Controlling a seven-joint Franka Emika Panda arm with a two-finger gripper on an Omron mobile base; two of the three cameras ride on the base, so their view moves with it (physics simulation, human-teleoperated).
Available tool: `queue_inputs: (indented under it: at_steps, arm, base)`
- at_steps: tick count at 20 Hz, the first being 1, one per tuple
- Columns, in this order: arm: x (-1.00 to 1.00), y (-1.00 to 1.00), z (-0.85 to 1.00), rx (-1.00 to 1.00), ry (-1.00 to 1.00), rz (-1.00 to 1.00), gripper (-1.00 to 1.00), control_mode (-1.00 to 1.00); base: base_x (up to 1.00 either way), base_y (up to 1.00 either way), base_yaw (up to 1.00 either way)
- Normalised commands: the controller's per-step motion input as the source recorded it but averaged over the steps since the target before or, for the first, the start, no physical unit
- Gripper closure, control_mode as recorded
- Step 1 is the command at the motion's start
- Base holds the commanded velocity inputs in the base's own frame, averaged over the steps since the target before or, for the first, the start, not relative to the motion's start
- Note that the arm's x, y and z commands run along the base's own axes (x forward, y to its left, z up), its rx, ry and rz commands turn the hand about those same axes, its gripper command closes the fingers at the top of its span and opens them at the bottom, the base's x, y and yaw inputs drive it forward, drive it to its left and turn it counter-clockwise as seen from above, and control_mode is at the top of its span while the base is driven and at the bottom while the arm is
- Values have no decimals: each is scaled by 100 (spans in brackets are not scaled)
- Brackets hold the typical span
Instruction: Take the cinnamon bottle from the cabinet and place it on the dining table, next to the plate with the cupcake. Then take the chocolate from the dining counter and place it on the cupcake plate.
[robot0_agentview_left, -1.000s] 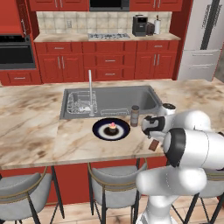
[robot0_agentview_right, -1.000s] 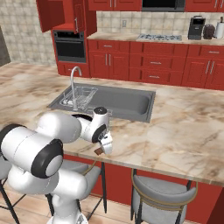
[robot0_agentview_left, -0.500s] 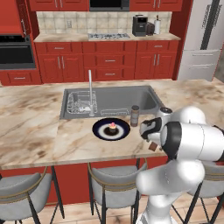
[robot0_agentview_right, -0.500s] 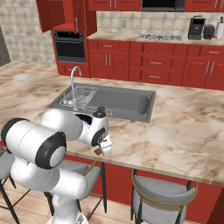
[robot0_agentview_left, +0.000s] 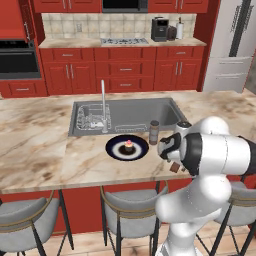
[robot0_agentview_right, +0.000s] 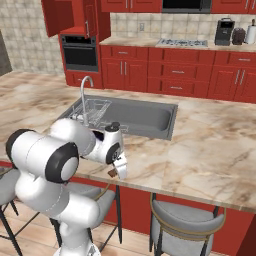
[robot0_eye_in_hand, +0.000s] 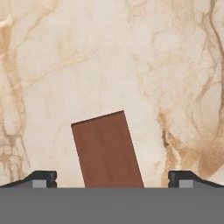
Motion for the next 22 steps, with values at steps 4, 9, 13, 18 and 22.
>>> queue_inputs:
  at_steps: [4,9,13,18,22]
  arm:
    - [1,0,-43,-4,-19,0,100,-100]
    - [-2,0,-57,-2,-25,0,100,-100]
    - [-12,0,-67,-4,-36,0,100,-100]
    - [-4,9,-51,-10,-37,0,100,-100]
    - [-17,14,-46,-15,-36,0,100,-100]
  base:
    - [0,0,0]
    - [0,0,0]
    - [0,0,0]
    - [0,0,0]
    - [0,0,0]
